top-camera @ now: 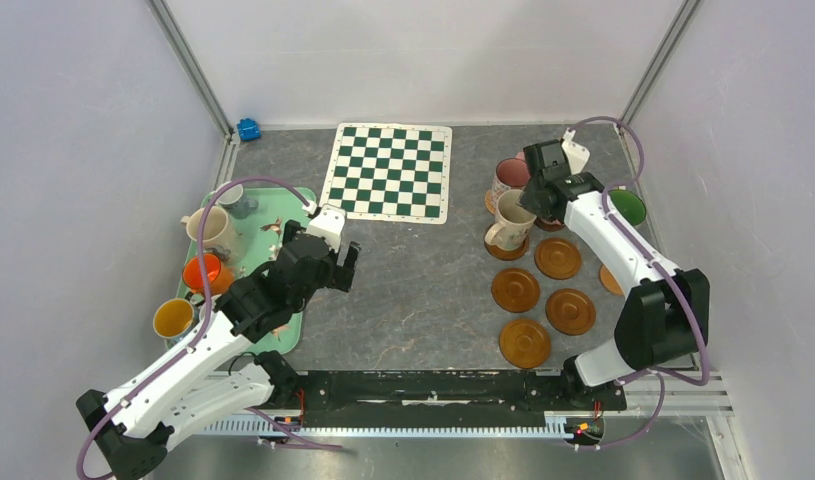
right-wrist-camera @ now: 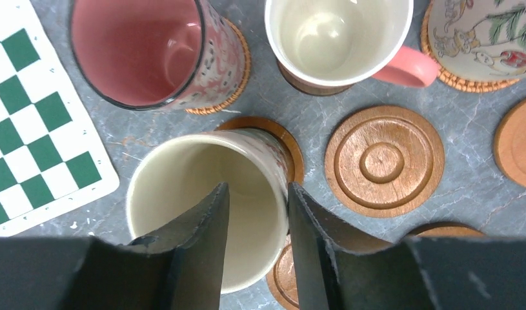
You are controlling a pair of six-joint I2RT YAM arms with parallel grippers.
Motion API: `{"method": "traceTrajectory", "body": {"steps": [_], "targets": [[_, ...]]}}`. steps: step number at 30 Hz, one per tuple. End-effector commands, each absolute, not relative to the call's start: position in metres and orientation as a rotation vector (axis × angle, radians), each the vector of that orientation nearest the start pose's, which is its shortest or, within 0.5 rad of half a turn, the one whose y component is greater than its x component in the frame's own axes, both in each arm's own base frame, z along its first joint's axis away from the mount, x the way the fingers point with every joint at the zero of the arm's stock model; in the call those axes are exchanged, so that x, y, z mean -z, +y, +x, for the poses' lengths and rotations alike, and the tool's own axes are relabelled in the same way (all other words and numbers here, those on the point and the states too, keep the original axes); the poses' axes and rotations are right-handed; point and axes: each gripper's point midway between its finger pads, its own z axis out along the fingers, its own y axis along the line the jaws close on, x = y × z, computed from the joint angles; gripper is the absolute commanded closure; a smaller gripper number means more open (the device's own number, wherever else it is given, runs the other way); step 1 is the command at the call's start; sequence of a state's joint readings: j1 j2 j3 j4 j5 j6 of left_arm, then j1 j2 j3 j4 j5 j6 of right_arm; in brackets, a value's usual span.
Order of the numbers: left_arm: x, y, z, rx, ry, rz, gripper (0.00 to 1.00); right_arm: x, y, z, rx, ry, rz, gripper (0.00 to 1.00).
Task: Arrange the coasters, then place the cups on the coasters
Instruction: Place the cup on the coaster.
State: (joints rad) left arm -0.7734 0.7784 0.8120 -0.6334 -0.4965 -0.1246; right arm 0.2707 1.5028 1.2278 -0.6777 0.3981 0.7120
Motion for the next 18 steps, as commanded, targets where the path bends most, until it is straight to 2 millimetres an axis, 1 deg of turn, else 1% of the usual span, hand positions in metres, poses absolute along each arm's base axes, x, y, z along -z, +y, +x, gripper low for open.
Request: {"method": "traceTrajectory", "body": {"steps": [1, 5, 8, 11, 13, 15, 17, 18], "targets": [[-0.209, -0.107, 0.234, -0.037, 2.024, 0.377, 0.0, -0.198, 0.06, 0.387, 0.001, 2.215, 0.65, 0.57], [-0.214, -0.096, 0.236, -0.097, 2.018, 0.311, 0.0, -0.227, 0.069, 0.388, -0.083, 2.175, 0.555, 0.43], [-0.218, -0.084, 0.24, -0.172, 2.021, 0.228, 0.0, -0.25, 0.091, 0.389, -0.23, 2.137, 0.398, 0.35], [-0.221, -0.068, 0.242, -0.276, 2.032, 0.133, 0.0, -0.271, 0.11, 0.382, -0.346, 2.086, 0.23, 0.33], [-0.22, -0.058, 0.243, -0.323, 2.053, 0.061, 0.0, -0.287, 0.117, 0.374, -0.387, 2.045, 0.162, 0.33], [-0.217, -0.047, 0.243, -0.342, 2.076, -0.025, 0.0, -0.296, 0.124, 0.366, -0.423, 2.016, 0.095, 0.33], [-0.217, -0.032, 0.244, -0.37, 2.084, -0.124, 0.0, -0.3, 0.135, 0.355, -0.478, 1.996, 0.031, 0.32], [-0.217, -0.022, 0.244, -0.391, 2.085, -0.184, 0.0, -0.299, 0.139, 0.35, -0.5, 1.995, 0.008, 0.33]]}}
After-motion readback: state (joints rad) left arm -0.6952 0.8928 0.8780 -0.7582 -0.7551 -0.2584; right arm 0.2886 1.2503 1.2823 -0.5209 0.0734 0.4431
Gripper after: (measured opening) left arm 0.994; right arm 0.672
